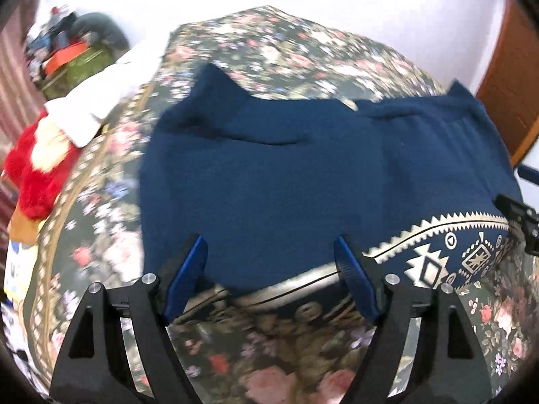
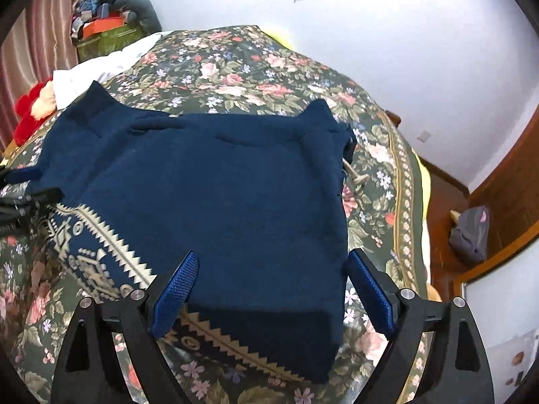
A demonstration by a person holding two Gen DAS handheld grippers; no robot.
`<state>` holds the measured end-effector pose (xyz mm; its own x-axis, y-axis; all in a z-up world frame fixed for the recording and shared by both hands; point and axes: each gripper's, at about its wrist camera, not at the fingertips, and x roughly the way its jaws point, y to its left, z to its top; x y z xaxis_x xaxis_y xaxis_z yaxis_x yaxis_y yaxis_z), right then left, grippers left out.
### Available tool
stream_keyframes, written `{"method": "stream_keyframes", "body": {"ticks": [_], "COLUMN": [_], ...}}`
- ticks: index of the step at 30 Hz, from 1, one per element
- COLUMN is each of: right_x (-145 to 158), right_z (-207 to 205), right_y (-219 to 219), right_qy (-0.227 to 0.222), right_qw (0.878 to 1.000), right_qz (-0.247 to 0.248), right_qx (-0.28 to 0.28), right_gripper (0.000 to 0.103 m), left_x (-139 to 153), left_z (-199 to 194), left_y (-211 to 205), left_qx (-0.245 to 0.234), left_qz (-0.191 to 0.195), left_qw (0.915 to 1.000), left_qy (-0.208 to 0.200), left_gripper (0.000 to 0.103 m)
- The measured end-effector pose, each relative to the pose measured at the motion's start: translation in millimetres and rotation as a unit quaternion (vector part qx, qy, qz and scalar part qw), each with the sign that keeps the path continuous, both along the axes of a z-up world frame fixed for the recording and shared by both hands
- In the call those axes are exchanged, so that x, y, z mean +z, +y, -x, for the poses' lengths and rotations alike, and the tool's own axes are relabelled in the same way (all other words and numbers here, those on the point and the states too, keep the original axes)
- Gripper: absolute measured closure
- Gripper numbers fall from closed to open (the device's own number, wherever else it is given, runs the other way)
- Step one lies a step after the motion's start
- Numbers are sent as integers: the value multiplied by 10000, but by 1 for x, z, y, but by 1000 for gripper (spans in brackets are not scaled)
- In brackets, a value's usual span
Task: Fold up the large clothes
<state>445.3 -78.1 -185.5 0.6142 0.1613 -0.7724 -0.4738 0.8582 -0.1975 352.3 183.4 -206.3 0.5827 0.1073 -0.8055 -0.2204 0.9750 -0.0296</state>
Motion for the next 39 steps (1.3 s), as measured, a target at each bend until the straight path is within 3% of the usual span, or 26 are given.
{"method": "stream_keyframes", "body": {"ticks": [4,8,10,11,13,20,23,26,29,31,35,37,38,39], "right_x": [14,28,30,27,20,-30,-35,-40,-42,-42,-42,-42,-42,-42], "right_z": [13,27,31,32,32,26,22,19,19,18,15,14,14,14], "right_y": [10,29,43,51,64,93,87,83,82,81,78,77,77,77], "right_qy": [-51,-141,-112,-90,-41,289,376,516,529,550,667,690,695,697], "right_qw": [9996,9981,9970,9966,9964,9953,9954,9940,9935,9933,9922,9918,9916,9914], "right_qz": [-136,-351,-432,-426,-312,266,119,36,36,6,-112,-126,-118,-107], "right_qx": [231,495,636,698,792,887,873,963,1004,1013,1046,1066,1086,1105], "right_gripper": [14,13,12,12,11,9,3,1,0,0,0,0,0,0], "left_x": [9,-1,-13,-21,-32,-72,-87,-87,-90,-90,-77,-68,-62,-55], "left_z": [22,43,49,53,58,53,47,43,30,16,-18,-32,-36,-38], "left_y": [29,59,70,76,79,82,86,90,92,89,70,63,59,55], "left_qx": [367,775,915,979,1050,1028,1184,1181,1275,1311,1299,1311,1328,1357], "left_qz": [282,1299,1958,2393,2881,4554,4721,4734,4876,4777,4017,3547,3375,3196], "left_qw": [9989,9885,9760,9656,9513,8839,8733,8726,8622,8666,9042,9235,9294,9348], "left_qy": [-122,79,273,291,317,281,206,-236,-510,-603,-648,-647,-682,-744], "left_gripper": [24,24,24,24,24,24,24,24,24,28,38,49,54,65]}}
